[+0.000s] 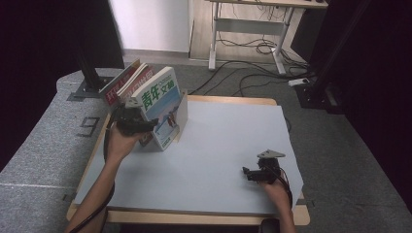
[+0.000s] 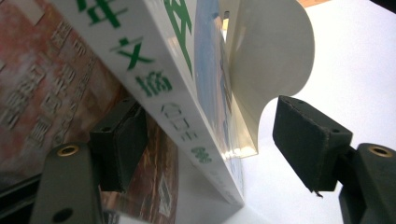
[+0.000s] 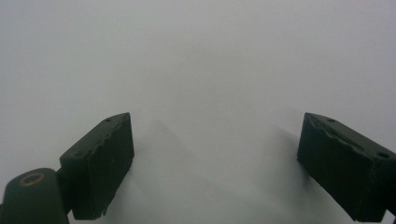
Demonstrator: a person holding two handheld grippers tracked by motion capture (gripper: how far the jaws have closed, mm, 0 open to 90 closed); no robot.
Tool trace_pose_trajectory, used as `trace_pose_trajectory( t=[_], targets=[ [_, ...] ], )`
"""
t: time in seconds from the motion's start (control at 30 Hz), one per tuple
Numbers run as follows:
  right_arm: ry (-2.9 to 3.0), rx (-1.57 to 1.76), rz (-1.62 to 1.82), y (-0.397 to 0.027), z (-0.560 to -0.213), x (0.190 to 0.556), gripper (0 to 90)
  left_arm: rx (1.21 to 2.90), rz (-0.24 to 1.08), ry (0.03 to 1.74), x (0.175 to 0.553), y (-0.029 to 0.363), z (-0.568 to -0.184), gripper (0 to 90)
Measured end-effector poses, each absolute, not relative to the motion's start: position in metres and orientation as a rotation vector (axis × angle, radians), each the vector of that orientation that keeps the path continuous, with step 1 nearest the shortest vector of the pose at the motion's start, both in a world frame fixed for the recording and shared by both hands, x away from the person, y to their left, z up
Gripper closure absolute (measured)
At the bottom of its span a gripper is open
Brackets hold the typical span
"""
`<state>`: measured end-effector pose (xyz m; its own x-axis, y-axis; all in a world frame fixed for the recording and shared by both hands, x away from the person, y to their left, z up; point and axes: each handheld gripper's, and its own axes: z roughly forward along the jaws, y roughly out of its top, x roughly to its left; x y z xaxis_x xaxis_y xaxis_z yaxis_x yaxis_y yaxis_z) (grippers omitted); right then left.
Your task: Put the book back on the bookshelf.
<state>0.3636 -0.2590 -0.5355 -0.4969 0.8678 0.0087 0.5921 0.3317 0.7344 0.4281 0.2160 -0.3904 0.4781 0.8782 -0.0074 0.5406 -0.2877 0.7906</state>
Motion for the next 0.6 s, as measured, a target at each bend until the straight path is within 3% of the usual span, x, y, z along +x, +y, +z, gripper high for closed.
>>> trace_pose_trajectory(
  t=[0.6],
  targets=[
    [2.214,1.290,0.975,-0.259,-0.535,0.363,10.3,1.978,0.542,1.125,0.399,0.224,-0.389,24.2]
  ],
)
